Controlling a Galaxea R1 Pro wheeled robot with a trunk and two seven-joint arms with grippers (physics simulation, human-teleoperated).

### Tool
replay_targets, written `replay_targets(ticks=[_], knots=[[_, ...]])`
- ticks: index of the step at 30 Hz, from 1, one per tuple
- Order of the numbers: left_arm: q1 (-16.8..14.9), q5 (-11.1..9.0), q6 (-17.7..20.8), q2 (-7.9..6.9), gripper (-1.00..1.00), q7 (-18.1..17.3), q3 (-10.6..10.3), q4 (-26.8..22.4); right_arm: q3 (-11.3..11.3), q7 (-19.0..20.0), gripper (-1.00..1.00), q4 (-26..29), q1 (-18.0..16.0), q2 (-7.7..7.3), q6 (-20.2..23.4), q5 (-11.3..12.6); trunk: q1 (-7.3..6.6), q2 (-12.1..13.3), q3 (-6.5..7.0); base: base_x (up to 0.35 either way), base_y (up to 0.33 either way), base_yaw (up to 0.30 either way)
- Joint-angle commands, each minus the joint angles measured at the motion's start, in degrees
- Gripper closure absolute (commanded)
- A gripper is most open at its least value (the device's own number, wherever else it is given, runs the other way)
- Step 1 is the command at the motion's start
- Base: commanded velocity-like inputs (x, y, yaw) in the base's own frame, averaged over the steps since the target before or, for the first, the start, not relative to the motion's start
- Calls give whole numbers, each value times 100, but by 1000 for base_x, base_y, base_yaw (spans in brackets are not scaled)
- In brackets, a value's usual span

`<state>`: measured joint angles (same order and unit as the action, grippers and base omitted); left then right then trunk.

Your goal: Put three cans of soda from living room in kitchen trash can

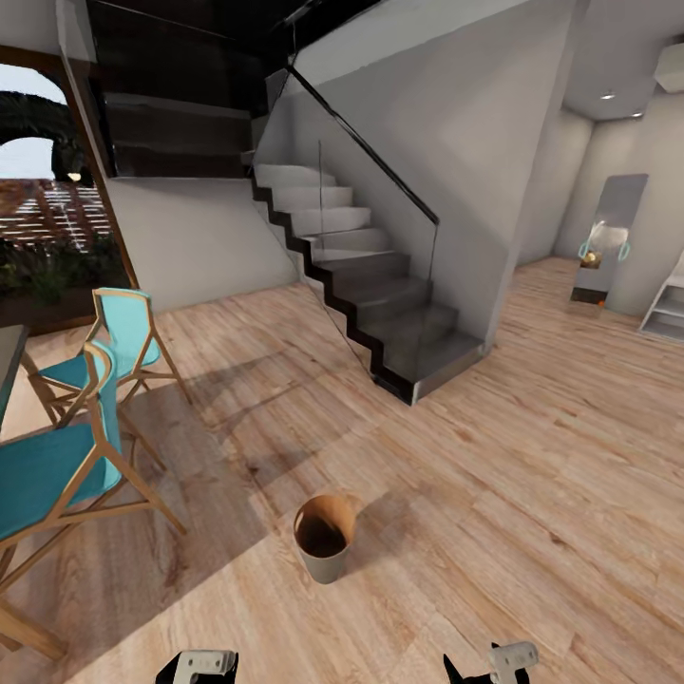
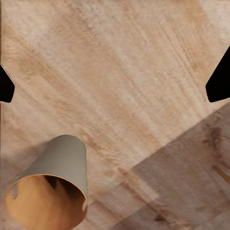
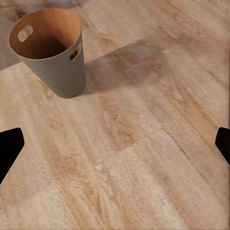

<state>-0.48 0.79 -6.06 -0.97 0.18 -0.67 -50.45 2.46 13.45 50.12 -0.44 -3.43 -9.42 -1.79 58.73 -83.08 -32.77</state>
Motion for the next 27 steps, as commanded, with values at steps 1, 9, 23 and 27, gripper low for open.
replay_targets(ticks=[1,9,23,27], knots=[[1,0,0,0,-100,0,1,0,-2,0,-100,0,0,0,0,-1,0,0,-6,214,-237,50],[-1,0,0,0,-100,0,4,0,-8,0,-100,-2,0,0,-6,-12,0,0,-26,213,-237,21],[1,0,0,0,-100,0,5,0,-9,0,-100,-2,0,0,-3,-14,0,0,-85,203,-231,83],[3,-5,0,0,-100,0,5,0,-9,0,-100,-2,0,0,-4,-14,0,0,-112,124,-131,138]])
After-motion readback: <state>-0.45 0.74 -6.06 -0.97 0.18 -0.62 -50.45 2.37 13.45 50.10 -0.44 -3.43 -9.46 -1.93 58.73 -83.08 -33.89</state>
